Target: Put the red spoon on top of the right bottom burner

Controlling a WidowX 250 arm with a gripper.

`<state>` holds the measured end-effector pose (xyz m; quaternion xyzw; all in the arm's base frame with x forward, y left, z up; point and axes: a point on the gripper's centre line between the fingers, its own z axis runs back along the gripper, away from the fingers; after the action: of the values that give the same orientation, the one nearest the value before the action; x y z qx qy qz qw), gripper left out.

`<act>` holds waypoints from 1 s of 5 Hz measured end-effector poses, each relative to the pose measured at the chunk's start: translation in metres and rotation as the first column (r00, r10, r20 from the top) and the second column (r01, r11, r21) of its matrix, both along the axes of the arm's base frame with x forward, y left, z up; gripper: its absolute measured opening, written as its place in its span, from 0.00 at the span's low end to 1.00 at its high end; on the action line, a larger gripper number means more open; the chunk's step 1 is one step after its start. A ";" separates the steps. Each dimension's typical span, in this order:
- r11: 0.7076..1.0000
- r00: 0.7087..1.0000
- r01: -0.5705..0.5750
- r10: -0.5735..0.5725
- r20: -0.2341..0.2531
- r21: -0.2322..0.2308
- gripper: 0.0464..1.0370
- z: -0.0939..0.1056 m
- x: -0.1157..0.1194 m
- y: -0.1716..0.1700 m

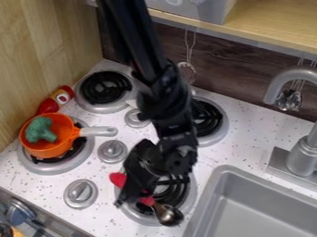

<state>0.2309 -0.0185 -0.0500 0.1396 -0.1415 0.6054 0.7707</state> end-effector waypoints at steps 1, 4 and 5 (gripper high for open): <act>0.999 0.999 0.043 -0.043 0.006 -0.003 0.34 0.000 0.008 0.014; 0.999 0.996 0.006 -0.004 0.088 -0.031 0.41 -0.017 0.025 0.019; 1.000 0.997 -0.010 0.011 0.071 -0.011 0.71 -0.017 0.027 0.019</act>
<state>0.2583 0.0008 -0.0670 0.1147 -0.1649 0.6146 0.7628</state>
